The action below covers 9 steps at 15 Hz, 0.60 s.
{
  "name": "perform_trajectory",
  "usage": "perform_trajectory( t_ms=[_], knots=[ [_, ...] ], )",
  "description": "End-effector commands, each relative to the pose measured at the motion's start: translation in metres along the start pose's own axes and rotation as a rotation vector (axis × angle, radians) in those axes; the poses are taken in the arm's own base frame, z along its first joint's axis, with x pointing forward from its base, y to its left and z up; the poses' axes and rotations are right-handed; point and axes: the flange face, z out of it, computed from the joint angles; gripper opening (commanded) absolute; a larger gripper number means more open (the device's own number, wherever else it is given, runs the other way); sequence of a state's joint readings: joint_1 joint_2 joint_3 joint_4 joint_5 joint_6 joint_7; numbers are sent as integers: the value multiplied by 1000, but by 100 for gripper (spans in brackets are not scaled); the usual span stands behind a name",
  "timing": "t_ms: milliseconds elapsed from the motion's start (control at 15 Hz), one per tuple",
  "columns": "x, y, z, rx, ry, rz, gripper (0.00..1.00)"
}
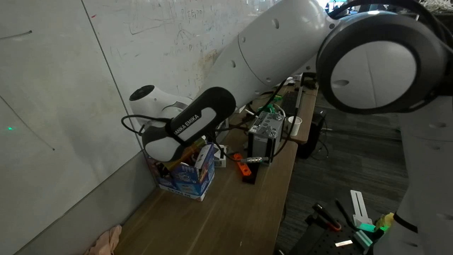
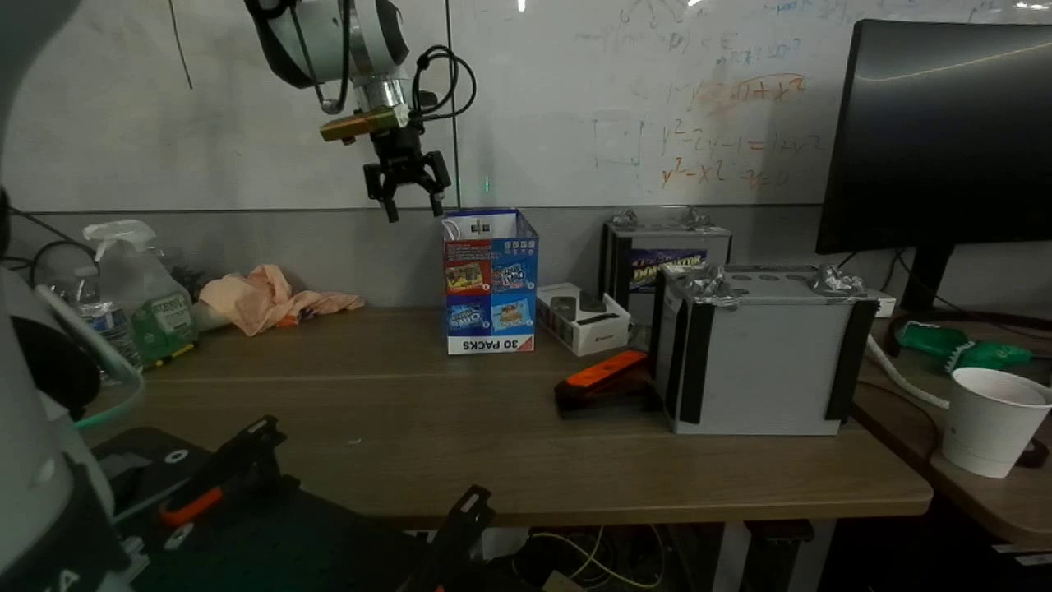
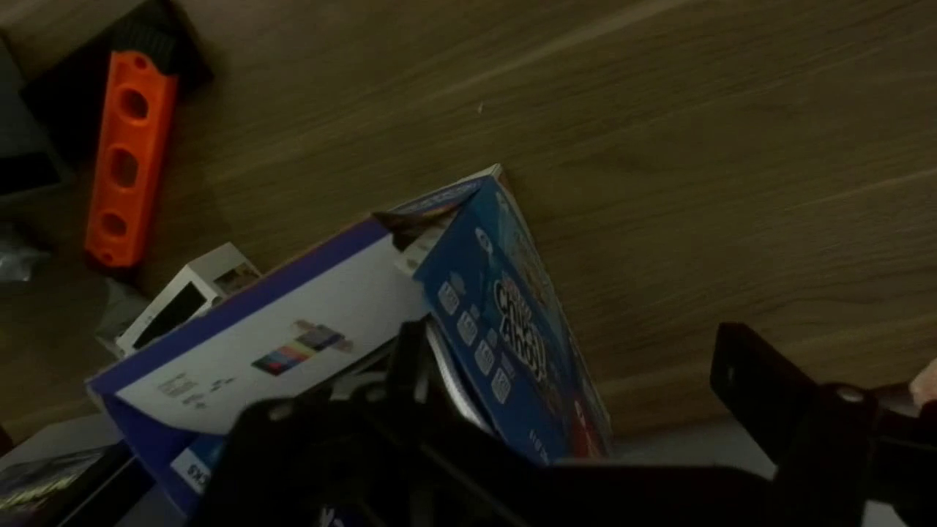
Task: Put the ropes in the box
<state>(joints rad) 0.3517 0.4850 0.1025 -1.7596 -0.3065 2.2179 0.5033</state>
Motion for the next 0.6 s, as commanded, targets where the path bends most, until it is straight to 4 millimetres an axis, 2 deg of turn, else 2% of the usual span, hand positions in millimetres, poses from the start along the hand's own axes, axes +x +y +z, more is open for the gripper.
perform_trajectory(
  t_ms=[0, 533],
  knots=[
    [17, -2, 1, -53, 61, -20, 100],
    [36, 1, 21, -142, 165, 5, 100]
  ],
)
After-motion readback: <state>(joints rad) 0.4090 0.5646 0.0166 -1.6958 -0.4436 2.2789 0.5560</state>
